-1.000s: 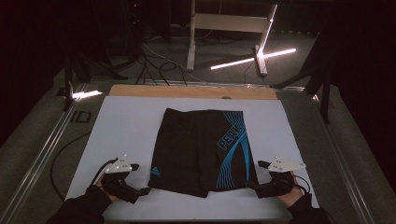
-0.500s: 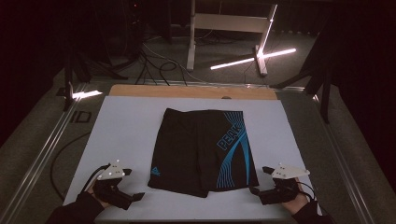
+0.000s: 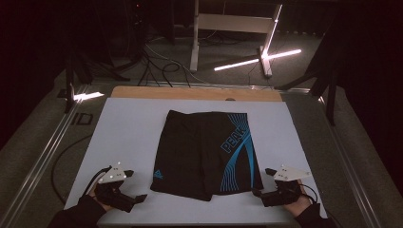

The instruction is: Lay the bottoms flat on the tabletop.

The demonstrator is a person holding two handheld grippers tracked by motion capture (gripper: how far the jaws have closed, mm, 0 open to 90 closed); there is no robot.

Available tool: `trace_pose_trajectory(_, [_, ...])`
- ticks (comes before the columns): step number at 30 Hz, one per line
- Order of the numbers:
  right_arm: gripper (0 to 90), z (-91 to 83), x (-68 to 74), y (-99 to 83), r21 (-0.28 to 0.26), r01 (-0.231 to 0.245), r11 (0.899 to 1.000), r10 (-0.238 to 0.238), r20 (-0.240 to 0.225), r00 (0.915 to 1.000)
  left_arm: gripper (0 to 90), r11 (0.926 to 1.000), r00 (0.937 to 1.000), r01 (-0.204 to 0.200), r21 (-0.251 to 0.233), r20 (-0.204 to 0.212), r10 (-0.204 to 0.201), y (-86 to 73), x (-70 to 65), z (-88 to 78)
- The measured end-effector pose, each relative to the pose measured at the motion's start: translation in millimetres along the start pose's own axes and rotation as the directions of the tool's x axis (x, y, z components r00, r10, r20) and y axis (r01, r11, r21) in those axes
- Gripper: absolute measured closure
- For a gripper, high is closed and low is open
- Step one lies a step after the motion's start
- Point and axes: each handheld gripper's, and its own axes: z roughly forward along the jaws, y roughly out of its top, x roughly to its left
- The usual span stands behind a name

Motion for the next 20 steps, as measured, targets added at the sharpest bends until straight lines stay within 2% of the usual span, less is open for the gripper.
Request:
trace_pose_trajectory(10, [8.5, 1.2, 1.3, 1.2, -0.002, -0.003, 1.000, 0.003, -0.007, 1.0000, 0.0, 0.9998, 0.9997, -0.021, 0.001, 0.013, 0.021, 1.5, -6.4, -2.8])
trace_pose_trajectory(20, [8.6, 1.7, 2.1, 1.0, 0.007, 0.002, 1.000, -0.002, -0.009, 1.0000, 0.0, 0.9998, 0.9997, -0.018, -0.007, 0.014, 0.018, 1.9, -6.8, -3.4])
